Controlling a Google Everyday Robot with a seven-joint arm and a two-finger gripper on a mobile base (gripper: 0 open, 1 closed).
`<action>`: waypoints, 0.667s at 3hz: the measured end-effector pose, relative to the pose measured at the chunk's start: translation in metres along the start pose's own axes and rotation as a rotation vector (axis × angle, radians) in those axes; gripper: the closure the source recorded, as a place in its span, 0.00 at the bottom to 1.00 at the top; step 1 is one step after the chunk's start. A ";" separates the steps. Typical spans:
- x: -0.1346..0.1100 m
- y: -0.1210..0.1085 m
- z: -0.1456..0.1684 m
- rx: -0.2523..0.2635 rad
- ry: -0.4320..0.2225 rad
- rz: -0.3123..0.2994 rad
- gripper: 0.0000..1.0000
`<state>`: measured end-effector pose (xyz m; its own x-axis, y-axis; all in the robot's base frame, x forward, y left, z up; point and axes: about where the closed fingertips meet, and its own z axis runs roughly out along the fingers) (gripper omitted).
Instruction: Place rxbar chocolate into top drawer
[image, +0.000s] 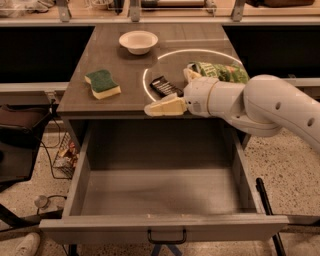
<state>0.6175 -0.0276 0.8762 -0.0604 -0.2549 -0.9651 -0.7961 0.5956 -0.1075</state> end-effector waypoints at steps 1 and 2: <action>0.009 -0.004 0.008 0.000 0.001 0.030 0.00; 0.018 -0.012 0.011 0.020 0.006 0.079 0.00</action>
Offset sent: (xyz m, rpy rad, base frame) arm 0.0211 -0.0106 -0.0280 0.0614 0.0781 -0.0553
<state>0.6327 -0.0307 0.8575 -0.1256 -0.2110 -0.9694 -0.7767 0.6288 -0.0362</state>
